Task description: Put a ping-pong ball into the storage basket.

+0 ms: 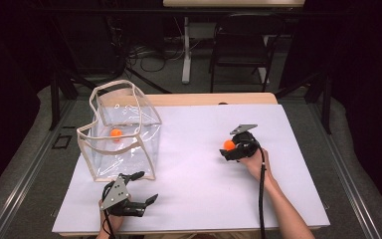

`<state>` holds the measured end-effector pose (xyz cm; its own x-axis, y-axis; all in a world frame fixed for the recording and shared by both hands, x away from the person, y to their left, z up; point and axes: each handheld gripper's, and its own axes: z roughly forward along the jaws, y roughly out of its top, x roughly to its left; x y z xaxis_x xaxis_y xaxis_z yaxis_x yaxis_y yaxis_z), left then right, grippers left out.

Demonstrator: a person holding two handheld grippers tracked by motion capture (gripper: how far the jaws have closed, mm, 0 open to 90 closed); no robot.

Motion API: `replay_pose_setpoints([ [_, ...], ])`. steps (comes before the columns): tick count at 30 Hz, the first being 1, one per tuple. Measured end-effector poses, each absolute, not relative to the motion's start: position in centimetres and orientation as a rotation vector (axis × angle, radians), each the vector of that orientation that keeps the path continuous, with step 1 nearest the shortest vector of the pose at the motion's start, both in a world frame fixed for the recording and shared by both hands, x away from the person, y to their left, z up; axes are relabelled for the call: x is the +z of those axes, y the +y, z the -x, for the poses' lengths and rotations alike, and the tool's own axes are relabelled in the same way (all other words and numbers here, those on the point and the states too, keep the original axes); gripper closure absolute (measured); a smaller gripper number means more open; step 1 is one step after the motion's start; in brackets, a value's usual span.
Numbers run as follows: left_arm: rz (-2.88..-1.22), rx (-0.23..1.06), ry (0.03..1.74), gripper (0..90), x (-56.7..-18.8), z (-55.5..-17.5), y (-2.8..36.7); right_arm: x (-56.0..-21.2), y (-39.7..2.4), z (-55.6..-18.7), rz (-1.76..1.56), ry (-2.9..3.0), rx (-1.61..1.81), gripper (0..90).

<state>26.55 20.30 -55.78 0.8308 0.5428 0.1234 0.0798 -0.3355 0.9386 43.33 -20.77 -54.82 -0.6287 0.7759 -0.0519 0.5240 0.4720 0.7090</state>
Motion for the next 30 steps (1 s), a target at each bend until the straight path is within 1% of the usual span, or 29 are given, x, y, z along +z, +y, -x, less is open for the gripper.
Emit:
replay_pose_setpoints([
  [1, -1.873, 0.509, 0.468, 15.7, -55.77, -26.54, 20.32, -54.76, -20.77, -43.29, -1.094, 2.353, 0.949, 23.1],
  [6, -1.87, 0.511, 0.465, 15.7, -55.76, -26.56, 20.31, -54.61, -20.54, -43.17, -1.069, 2.344, 0.902, 33.0],
  [15, -1.872, 0.511, 0.459, 15.7, -55.71, -26.43, 20.22, -55.16, -20.27, -43.35, -1.08, 2.338, 0.851, 44.8],
  [17, -1.873, 0.513, 0.458, 15.7, -55.71, -26.46, 20.25, -55.19, -20.34, -43.4, -1.077, 2.342, 0.837, 49.3],
  [25, -1.869, 0.511, 0.459, 15.7, -55.7, -26.47, 20.24, -55.13, -20.46, -43.37, -1.078, 2.341, 0.845, 50.5],
  [30, -1.868, 0.512, 0.459, 15.6, -55.71, -26.49, 20.28, -54.44, -20.54, -43.03, -1.063, 2.332, 0.877, 50.6],
])
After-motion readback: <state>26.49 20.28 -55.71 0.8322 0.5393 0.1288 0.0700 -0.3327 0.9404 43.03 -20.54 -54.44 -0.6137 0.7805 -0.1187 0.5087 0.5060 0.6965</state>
